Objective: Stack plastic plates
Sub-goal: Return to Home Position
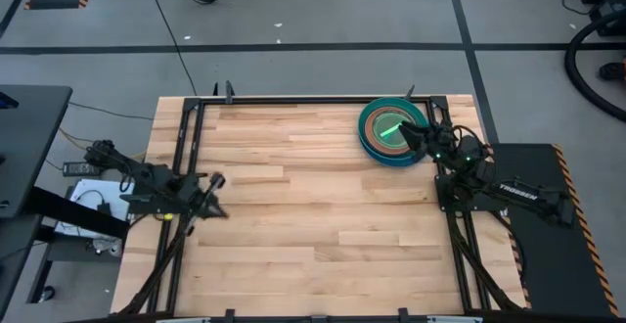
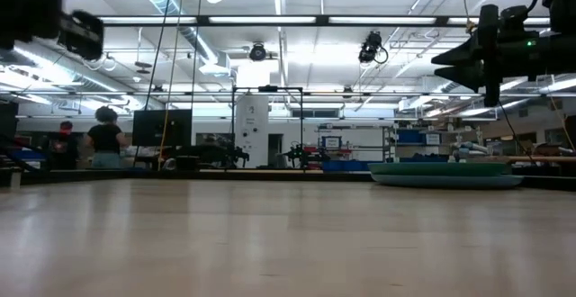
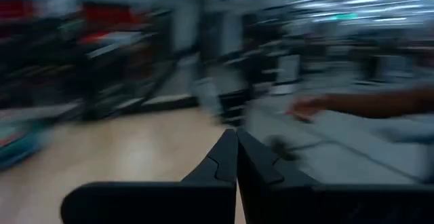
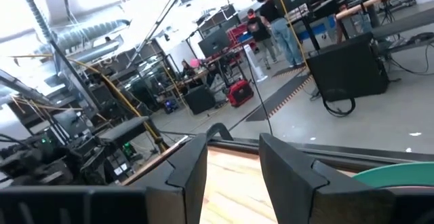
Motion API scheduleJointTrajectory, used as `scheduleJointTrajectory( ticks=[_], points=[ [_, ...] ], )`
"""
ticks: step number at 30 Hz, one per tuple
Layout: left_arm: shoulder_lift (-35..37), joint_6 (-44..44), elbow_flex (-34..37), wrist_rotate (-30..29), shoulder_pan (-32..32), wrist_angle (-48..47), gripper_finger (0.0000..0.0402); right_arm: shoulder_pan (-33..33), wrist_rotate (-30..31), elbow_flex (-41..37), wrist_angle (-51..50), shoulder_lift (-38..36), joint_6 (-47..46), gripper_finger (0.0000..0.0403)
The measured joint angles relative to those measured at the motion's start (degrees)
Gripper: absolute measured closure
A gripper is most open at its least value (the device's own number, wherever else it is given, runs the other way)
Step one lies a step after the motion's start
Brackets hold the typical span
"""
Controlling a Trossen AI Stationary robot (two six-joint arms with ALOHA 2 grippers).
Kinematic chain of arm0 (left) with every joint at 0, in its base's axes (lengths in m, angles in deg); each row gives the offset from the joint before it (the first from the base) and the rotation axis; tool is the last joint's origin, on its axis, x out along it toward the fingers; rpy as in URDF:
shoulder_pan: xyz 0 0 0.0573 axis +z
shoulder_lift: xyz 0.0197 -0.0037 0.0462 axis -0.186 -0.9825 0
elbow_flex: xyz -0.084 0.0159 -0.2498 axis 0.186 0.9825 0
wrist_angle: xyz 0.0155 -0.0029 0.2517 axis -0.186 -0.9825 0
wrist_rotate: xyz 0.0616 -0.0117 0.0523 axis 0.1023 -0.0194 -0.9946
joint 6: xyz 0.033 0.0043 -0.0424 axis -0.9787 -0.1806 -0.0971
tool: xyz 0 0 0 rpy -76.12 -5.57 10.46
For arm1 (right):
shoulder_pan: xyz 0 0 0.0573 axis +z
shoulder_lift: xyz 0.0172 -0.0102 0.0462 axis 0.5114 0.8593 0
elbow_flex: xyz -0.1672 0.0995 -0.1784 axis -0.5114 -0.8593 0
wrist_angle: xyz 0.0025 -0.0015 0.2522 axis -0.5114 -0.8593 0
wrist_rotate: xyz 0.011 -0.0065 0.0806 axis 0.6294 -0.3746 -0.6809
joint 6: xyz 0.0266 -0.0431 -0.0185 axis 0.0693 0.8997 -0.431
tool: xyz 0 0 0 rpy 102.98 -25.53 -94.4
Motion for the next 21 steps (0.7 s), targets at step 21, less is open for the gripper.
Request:
scheduleJointTrajectory(
  ticks=[21],
  points=[
    [-0.2, 8.0, 0.0, 17.2, 0.0, 2.9, 0.0395, 0.0, -0.2, 0.0, 0.0, 0.0, 0.1, 0.0257]
  ],
)
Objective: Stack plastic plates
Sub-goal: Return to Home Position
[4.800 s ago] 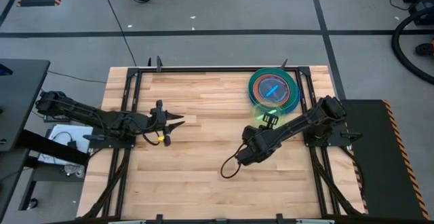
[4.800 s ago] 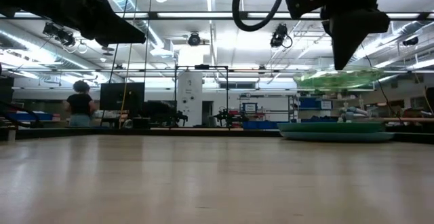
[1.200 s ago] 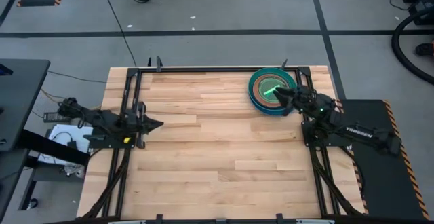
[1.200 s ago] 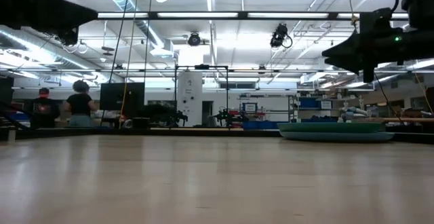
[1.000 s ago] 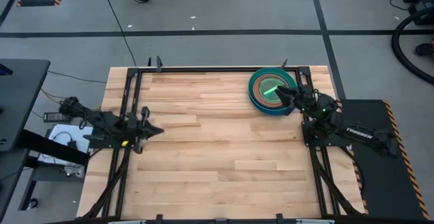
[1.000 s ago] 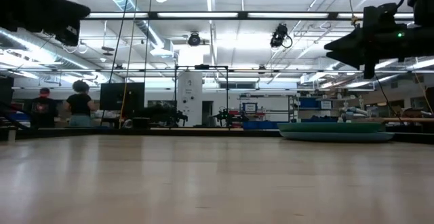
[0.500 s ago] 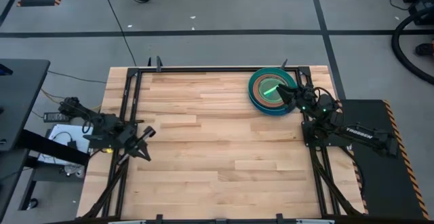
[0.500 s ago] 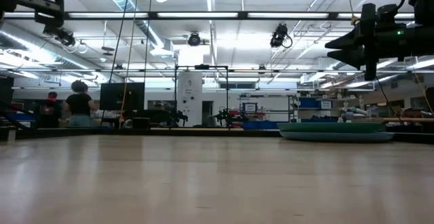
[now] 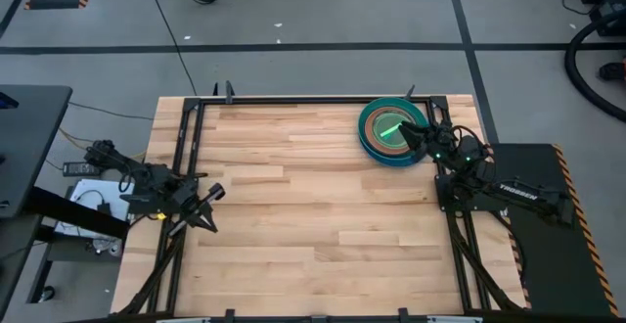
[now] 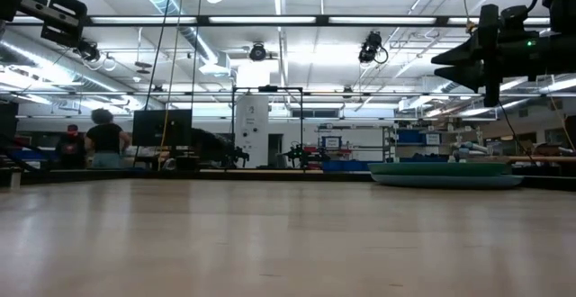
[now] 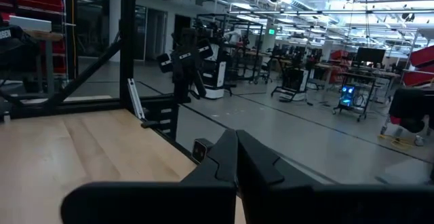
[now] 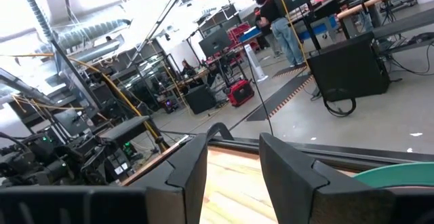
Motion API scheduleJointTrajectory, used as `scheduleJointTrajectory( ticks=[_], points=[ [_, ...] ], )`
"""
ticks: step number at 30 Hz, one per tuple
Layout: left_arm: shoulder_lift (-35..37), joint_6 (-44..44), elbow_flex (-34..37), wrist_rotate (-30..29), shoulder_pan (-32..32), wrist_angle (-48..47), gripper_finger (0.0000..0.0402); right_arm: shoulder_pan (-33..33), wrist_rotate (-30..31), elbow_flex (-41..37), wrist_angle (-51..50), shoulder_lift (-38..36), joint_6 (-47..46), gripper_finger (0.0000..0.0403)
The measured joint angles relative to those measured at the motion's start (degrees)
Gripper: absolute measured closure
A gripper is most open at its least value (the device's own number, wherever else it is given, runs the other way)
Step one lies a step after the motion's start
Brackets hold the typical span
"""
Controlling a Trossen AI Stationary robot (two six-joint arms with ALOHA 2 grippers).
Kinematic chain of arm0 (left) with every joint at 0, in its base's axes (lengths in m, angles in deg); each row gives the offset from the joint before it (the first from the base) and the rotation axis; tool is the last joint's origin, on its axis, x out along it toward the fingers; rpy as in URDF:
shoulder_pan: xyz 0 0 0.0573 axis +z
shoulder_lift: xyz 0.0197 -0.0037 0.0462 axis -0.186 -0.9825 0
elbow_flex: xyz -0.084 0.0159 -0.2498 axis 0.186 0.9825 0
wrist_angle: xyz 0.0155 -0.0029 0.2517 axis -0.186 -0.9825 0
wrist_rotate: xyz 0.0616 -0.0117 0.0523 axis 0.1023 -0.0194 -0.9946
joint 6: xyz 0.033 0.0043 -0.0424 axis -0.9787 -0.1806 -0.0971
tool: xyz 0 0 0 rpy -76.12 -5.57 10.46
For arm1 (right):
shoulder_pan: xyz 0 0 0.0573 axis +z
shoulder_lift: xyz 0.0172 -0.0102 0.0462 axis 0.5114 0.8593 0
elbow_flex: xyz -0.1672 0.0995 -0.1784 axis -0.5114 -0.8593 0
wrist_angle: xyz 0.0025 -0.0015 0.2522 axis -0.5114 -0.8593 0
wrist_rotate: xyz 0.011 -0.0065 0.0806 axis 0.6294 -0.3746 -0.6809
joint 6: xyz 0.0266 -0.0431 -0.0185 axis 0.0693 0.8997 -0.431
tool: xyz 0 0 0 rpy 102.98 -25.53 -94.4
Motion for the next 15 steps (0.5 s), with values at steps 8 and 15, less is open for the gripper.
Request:
scheduleJointTrajectory(
  ticks=[8, 15],
  points=[
    [0.0, 0.0, 0.0, 0.0, 0.0, 0.0, 0.0395, 0.0, 0.0, 0.0, 0.0, 0.0, 0.0, 0.0258],
    [0.0, 0.0, 0.0, 0.0, 0.0, 0.0, 0.0395, 0.0, 0.0, 0.0, 0.0, 0.0, 0.0, 0.0258]
  ],
)
